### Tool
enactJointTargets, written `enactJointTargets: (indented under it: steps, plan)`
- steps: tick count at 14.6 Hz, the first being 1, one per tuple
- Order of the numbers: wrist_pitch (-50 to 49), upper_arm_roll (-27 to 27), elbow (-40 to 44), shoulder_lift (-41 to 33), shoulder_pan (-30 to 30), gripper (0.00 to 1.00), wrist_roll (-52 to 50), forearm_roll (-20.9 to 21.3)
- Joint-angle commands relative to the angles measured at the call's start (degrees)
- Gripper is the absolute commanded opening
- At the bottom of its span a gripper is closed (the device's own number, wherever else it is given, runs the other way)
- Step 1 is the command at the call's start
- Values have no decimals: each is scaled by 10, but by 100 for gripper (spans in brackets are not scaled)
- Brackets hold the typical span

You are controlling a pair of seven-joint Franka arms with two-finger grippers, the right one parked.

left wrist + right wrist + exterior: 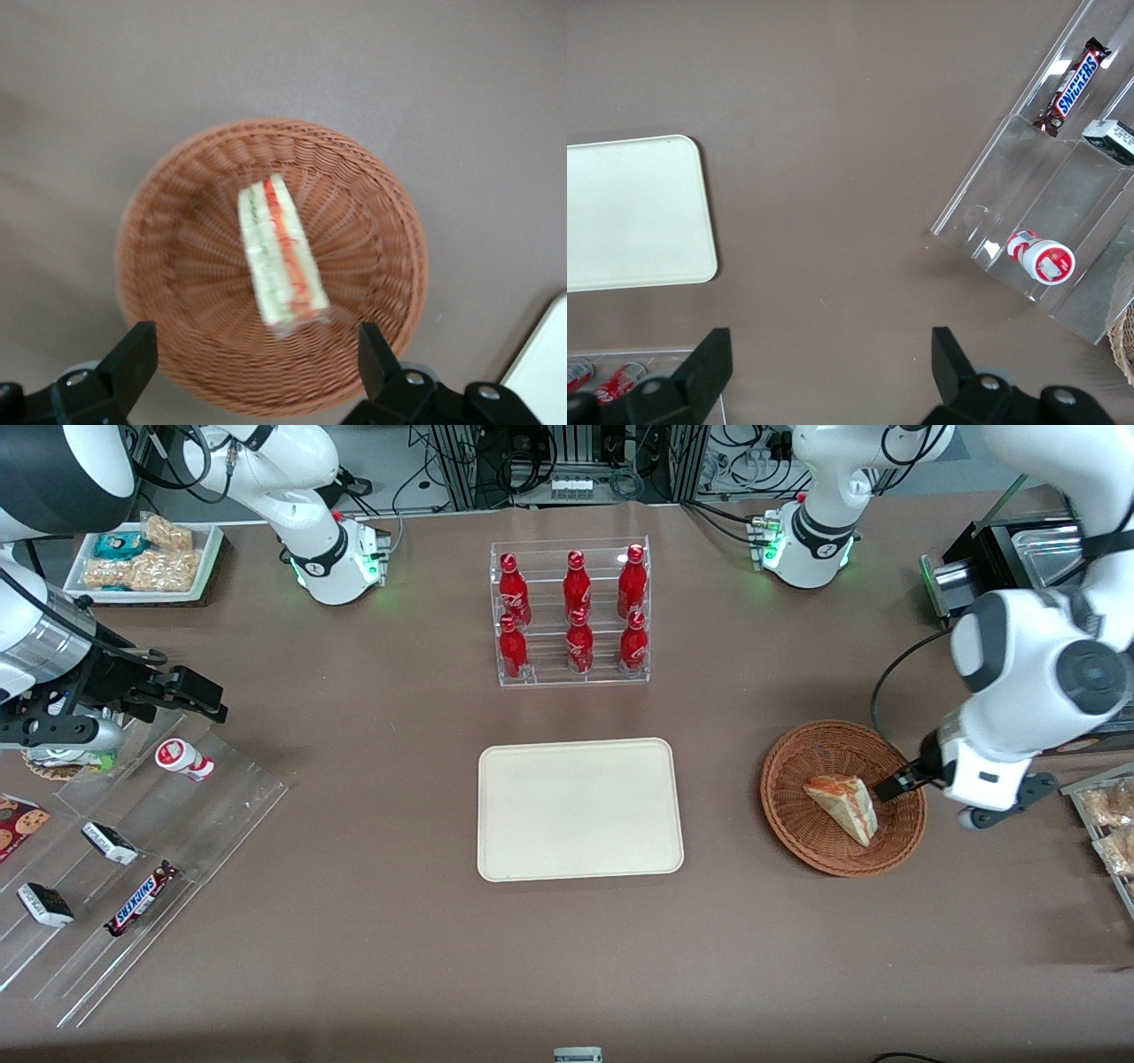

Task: Place sandwich from basket to tray
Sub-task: 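Reach the left gripper down to the sandwich in the basket and grasp it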

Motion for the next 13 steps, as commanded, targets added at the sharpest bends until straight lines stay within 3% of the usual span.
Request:
enactJointTargets:
  steps: [1,3,7,8,9,10,13]
  plan:
    - [37,-9,-13,24,-2,100,-85,13]
    - [40,-15,-13,62,-9,100,-94,41]
    - [73,-15,-13,116,-7,97,-100,43]
    - [77,-14,-8,123,-7,69,-100,43]
    - [78,-14,-7,123,-7,25,-103,43]
    - [76,-14,-7,121,-7,2,-103,45]
    - [32,-15,5,85,-8,0,-98,47]
